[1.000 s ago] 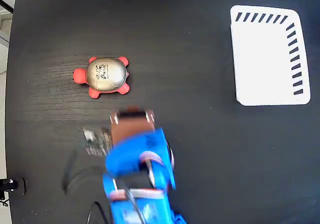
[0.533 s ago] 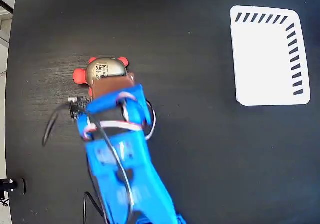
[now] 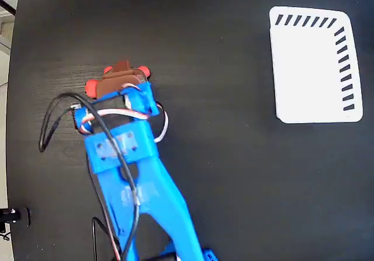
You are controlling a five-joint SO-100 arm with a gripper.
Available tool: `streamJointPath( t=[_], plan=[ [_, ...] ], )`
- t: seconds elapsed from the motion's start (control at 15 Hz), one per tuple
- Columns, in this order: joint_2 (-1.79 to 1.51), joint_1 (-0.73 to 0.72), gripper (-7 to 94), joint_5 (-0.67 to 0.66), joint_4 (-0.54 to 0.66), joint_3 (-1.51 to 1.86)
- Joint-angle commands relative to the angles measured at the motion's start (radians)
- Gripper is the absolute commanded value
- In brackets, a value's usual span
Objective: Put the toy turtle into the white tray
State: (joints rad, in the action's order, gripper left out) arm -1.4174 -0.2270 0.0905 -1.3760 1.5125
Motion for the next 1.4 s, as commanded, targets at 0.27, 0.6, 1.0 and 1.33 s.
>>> streamJointPath(
  t=[0.27, 0.6, 1.0, 1.33],
  plan=[
    [0.141, -0.029, 65, 0.026, -0.054, -0.195],
    [0.252, -0.043, 65, 0.044, -0.051, -0.245],
    [0.342, -0.06, 50, 0.078, -0.038, -0.291],
    [0.341, -0.034, 0, 0.084, -0.023, -0.301]
  ],
)
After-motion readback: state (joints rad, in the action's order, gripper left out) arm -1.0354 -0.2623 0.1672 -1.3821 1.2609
